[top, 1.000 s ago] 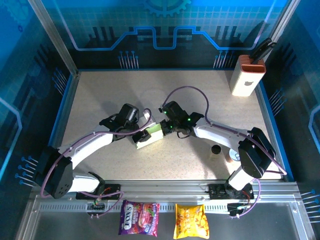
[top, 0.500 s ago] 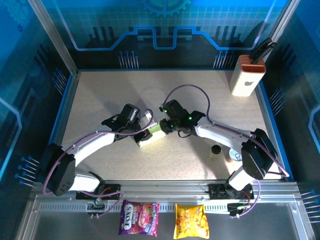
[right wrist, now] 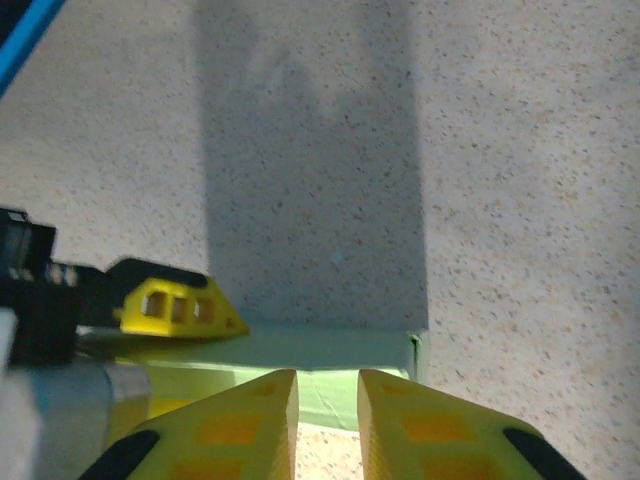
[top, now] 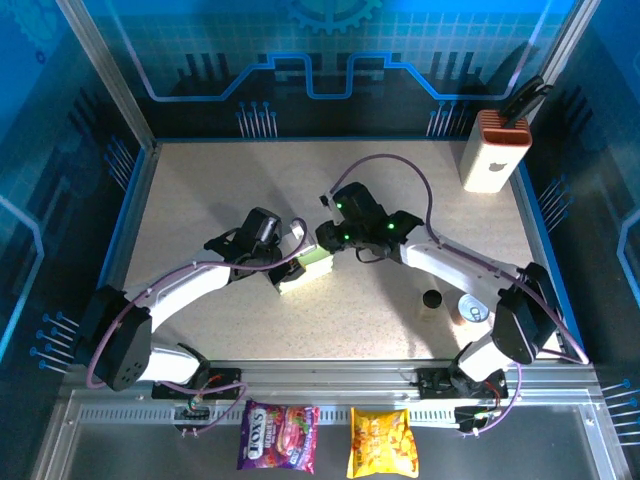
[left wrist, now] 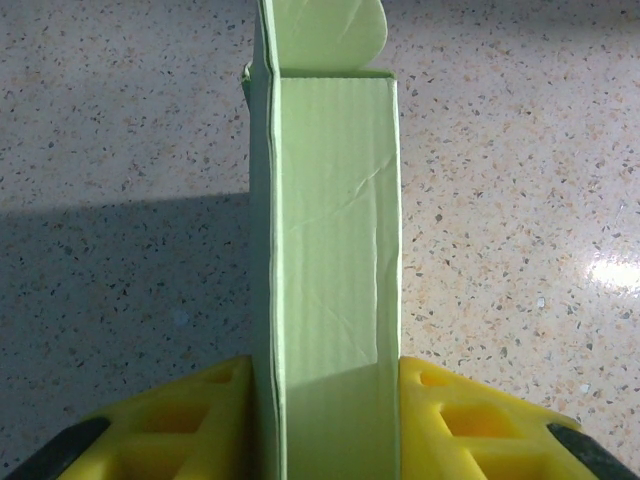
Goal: Fold the paper box
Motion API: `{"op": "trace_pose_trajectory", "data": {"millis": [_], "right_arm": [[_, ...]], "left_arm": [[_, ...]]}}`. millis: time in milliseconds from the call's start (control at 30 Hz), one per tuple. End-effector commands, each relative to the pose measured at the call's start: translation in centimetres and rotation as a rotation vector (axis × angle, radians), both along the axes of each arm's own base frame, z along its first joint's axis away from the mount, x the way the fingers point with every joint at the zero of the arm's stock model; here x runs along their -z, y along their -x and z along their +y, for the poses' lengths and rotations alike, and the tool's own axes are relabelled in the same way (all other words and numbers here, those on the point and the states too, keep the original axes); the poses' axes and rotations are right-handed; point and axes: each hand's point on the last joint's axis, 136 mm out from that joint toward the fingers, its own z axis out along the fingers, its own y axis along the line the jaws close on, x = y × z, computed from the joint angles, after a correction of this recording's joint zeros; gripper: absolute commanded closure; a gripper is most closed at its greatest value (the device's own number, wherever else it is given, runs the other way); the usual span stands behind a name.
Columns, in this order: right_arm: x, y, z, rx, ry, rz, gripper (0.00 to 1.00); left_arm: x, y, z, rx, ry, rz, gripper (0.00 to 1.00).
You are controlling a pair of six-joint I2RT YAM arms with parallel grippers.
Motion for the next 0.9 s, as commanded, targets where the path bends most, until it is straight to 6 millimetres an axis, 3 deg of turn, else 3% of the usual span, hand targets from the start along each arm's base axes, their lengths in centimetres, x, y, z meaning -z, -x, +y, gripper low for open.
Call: {"op": "trace_pose_trajectory", "data": {"millis": [0, 267, 533, 667, 867], "right_arm": [[0.1, -0.6, 1.3, -0.023, -0.033, 0.045, 0.80], [4.8, 0.4, 0.7, -0.012, 0.025, 0.170, 0.85], [6.9, 1.2, -0.2, -0.001, 0.060, 0.203, 0.87], [7.7, 1.3, -0.4, 0.003, 0.076, 0.217, 0.88], [8.5, 1.5, -0.5, 0.005, 0.091, 0.231, 0.88]], "left_arm": [[1.7, 1.4, 0.1, 0.021, -0.022, 0.060, 0.64], [1.5, 1.3, 0.2, 0.014, -0.023, 0.050, 0.59], [1.1, 1.3, 0.1, 0.008, -0.010, 0.045, 0.56], [-0.3, 1.2, -0.2, -0.004, 0.036, 0.025, 0.52], [-4.7, 0.9, -0.9, -0.066, 0.179, -0.035, 0.42]]}}
